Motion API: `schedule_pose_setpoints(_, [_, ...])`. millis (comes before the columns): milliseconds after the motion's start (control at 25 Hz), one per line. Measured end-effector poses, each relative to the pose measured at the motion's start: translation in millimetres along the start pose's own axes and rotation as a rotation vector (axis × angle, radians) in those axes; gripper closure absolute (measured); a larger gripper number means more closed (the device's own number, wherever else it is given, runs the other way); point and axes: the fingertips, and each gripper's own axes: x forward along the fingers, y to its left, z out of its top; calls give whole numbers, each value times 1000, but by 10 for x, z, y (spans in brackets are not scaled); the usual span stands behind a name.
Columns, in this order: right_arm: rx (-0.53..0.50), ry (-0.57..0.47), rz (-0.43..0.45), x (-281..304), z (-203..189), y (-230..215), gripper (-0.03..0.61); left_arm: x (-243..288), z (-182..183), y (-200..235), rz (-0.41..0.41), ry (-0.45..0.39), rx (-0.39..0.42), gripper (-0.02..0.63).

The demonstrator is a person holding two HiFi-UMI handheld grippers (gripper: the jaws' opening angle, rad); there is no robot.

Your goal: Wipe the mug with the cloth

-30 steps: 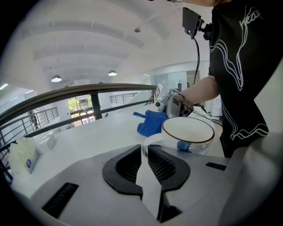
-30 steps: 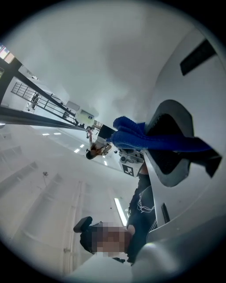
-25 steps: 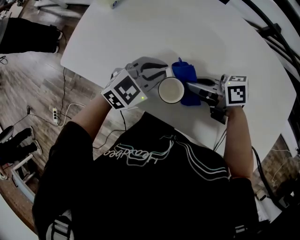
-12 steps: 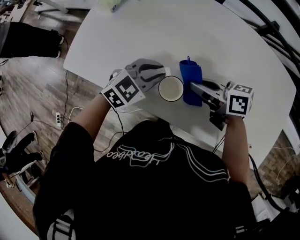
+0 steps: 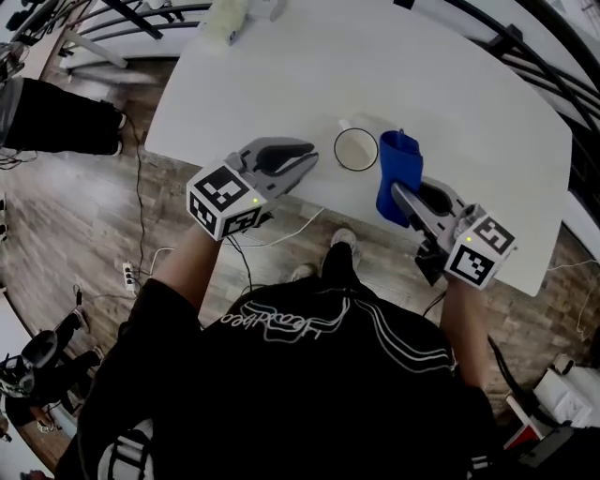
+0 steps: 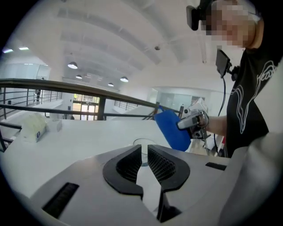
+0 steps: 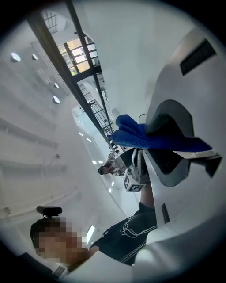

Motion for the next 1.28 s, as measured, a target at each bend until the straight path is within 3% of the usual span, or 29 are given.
schedule_pose_setpoints(120, [-56,-68,-48,-271,-68,591,531,-377,164,-525,-26,-26,4,606])
schedule_pose_setpoints(280, [-92,-156,-96,-464,-116,1233,531,-844,474,-1112,-109,-125,-55,606])
schedule_pose_setpoints(360, [-106,-210,-121,-507,-124,1490,531,-1049,608,-1349,-147,-167,-47,606])
schedule_pose_setpoints(680, [-65,-253,-175,-626,-495,2339,531,-1751,515,-2133,-223,-200,-35,607])
schedule_pose_setpoints(1000, [-142,-267,-214,-724,-524,2555,531,-1867,551,-2323,-234,-234,-35,607])
schedule_pose_setpoints(1280, [-135,-284,-200,-718,-528,2551,531,-1857,603,-2303,-217,-259,-19,607])
